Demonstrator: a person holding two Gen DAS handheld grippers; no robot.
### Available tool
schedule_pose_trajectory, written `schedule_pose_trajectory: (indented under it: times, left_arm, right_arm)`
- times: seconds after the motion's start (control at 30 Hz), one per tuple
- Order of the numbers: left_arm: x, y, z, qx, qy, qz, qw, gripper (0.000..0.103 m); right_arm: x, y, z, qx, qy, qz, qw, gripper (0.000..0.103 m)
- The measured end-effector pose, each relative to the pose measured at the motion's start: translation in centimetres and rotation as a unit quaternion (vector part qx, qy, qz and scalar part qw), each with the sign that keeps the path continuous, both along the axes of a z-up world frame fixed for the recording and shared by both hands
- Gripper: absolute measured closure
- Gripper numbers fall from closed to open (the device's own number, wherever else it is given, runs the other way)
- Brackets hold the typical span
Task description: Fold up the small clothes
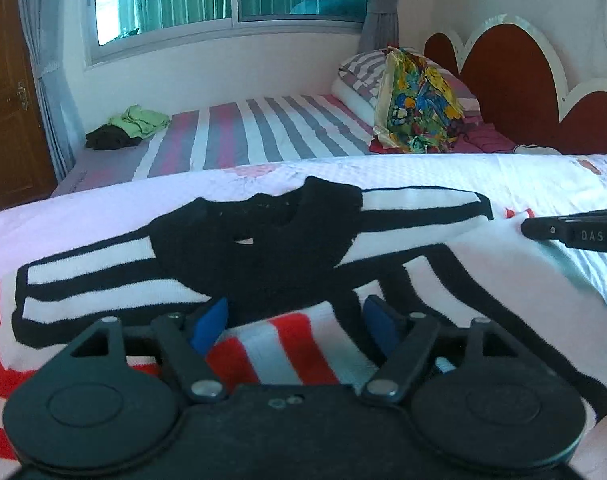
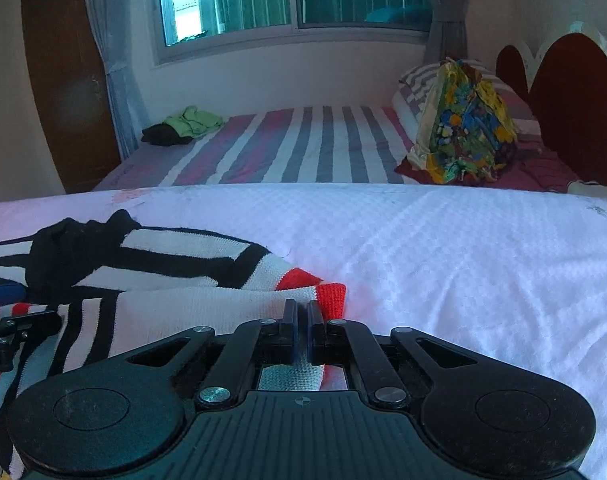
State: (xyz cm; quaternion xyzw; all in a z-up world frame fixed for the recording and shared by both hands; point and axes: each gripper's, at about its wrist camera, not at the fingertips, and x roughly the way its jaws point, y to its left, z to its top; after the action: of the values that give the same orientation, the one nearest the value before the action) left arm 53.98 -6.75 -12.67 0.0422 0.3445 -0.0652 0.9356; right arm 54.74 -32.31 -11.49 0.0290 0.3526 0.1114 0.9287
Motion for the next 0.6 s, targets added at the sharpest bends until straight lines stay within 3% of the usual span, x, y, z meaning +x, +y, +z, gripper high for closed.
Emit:
schedule_pose_trajectory:
  times: [0.13, 0.3, 0.4, 0.5, 0.6]
  left_arm:
    - [-0.5, 0.6, 0.4, -0.002, -0.003, 0.006, 1.0, 0.029]
    - [-3.4, 2.7, 2.4, 0.006, -0.034, 0.027, 0.999, 0.034]
    - [-5.2, 4.8, 3.0, 0.001, -0.043, 0.047, 0.998, 0.034]
    - [-5.9, 5.8, 3.0, -0.009, -0.043, 0.056, 0.9975, 0.034]
    - [-5.4, 5.4, 2.0, 0.006, -0.027, 0.05, 0.9984, 0.034]
  right_arm:
    - [0.3, 0.0, 0.1, -0.004, 0.007, 0.006, 1.0, 0.101]
    - [-0.3, 0.2, 0.7, -0.014, 0.007, 0.01, 1.0, 0.101]
    - [-1.6, 0.7, 1.6, 0.005, -0.003, 0.014, 1.0, 0.101]
    - [-2.9, 2.3, 1.8, 0.009, -0.009, 0.031, 0.999, 0.101]
    - [-3.5, 4.2, 1.2, 0.007, -0.005, 0.045, 0.999, 0.101]
